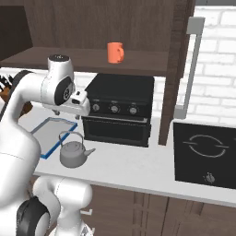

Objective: Pick the kettle from the counter and place it on the tray. Then pick the mug from the cabinet and place it on the tray. Then close the cabinet doors.

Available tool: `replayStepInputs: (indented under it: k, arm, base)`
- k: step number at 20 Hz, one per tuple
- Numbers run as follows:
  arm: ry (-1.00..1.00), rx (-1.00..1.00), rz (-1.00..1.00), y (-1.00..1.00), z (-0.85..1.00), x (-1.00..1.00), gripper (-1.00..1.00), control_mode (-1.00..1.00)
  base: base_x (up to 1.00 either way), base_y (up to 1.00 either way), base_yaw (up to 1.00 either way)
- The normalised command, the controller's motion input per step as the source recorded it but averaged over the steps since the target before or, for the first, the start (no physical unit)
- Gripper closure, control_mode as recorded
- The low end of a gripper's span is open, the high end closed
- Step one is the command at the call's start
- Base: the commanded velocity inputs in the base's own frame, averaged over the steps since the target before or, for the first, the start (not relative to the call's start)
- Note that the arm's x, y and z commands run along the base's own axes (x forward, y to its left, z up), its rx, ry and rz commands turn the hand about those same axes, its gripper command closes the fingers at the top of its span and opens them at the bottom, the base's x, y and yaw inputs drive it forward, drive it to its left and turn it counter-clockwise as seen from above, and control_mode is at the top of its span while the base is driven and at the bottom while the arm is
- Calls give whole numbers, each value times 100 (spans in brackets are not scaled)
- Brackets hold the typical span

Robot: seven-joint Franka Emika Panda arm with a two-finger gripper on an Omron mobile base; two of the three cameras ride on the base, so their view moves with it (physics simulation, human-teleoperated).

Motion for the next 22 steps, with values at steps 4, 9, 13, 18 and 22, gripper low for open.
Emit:
replayStepInputs:
  k: [4, 9, 13, 18, 22]
  arm:
    - [19, 1, -21, 40, -43, -5, -100, -100]
    - [16, 19, -13, 4, -40, 16, -100, -100]
    - [15, 8, -18, 17, -37, 32, -100, -100]
    - [12, 0, -23, 17, -27, 30, -100, -100]
    - [8, 0, -22, 11, -19, 36, -100, -100]
  base:
    - [0, 0, 0]
    - [0, 0, 0]
    - [0, 0, 0]
    - [0, 0, 0]
    - [0, 0, 0]
